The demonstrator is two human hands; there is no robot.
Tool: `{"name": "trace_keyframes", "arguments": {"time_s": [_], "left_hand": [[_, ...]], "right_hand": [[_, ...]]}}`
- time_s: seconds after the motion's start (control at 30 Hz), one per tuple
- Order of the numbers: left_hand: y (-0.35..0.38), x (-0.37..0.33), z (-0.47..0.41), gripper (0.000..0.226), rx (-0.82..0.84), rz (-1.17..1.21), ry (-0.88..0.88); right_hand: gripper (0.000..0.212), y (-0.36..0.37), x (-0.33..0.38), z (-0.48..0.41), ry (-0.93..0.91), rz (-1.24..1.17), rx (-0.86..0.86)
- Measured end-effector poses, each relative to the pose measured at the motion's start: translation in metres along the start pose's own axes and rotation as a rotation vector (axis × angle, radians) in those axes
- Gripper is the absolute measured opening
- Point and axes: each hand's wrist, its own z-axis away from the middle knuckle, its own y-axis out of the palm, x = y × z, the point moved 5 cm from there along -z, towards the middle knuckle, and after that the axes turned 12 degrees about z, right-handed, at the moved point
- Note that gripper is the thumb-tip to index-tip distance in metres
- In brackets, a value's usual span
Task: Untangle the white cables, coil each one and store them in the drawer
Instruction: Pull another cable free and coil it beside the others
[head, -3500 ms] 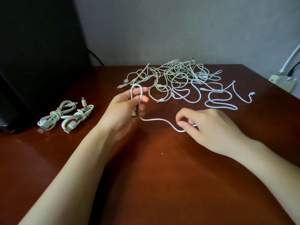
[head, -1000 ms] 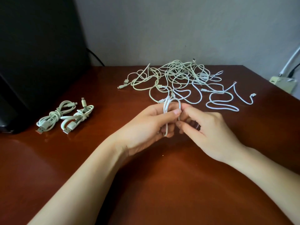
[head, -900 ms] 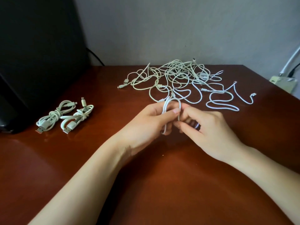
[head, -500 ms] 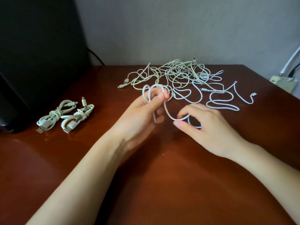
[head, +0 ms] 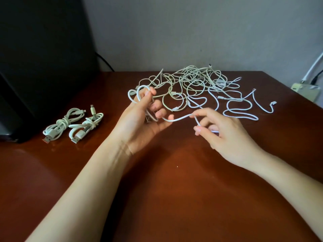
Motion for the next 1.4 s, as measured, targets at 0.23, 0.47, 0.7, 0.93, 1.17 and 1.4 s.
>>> {"name": "trace_keyframes", "arguments": {"time_s": [0.23, 0.47, 0.7, 0.93, 1.17, 1.4], "left_hand": [[-0.016, -0.006, -0.006, 0.02, -0.19, -0.28, 0.122], [-0.018, 0.012, -0.006, 0.01, -0.066, -0.858, 0.041], [-0.01, 0.022, 0.003, 0.049, 0.109, -1.058, -0.112], [0.009, 0.035, 0.022, 0.041, 0.298, -0.866, -0.324], [0.01, 0.037, 0.022, 0.037, 0.365, -0.858, -0.356], [0.013, 0.034, 0.021, 0.009, 0.372, -0.855, -0.269]], "right_hand": [[0.025, -0.001, 0.013, 0.005, -0.147, 0.206, -0.083], [0.024, -0.004, 0.028, 0.011, -0.353, 0.311, -0.22], [0.017, -0.01, 0.03, 0.01, -0.374, 0.311, -0.342], [0.01, -0.015, 0.034, 0.013, -0.42, 0.345, -0.464], [0.008, -0.022, 0.035, 0.012, -0.423, 0.346, -0.512], [0.012, -0.025, 0.034, 0.011, -0.405, 0.364, -0.516]]}}
